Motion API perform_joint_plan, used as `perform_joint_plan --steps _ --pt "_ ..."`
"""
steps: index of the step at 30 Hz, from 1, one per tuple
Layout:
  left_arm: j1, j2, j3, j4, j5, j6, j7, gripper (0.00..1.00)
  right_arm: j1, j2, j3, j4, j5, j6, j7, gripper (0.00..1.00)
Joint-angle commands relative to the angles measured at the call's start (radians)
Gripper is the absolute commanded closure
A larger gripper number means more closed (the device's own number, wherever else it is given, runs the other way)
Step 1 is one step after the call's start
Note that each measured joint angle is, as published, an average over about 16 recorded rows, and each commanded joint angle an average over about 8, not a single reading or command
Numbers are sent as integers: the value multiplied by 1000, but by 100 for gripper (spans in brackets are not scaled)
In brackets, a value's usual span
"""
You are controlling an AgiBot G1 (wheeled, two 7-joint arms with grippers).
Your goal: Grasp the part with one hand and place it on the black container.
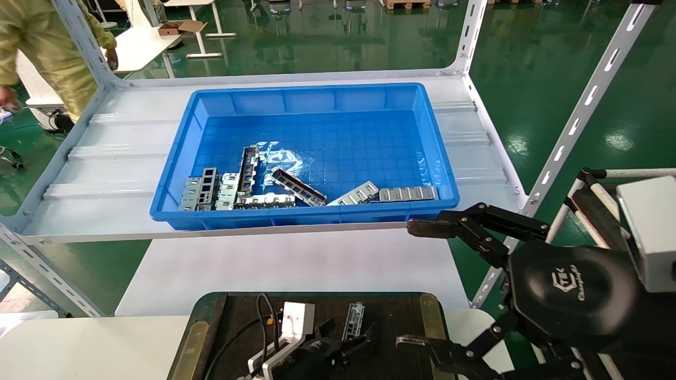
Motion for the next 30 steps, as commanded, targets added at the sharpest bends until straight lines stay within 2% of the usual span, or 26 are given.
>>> perform_joint_plan --steps 1,7,16,22,30 --pt "-5 -28 -2 -38 6 31 -7 0 0 0 0 0 0 0 0 0" --pt "-11 -110 -24 -117 45 118 22 0 0 0 0 0 0 0 0 0" --pt "-14 -207 -106 -138 50 266 118 0 0 0 0 0 0 0 0 0" --pt "-15 -259 -185 -141 -18 412 224 0 0 0 0 0 0 0 0 0" --pt "24 -330 -318 -136 -182 664 477 0 0 0 0 0 0 0 0 0"
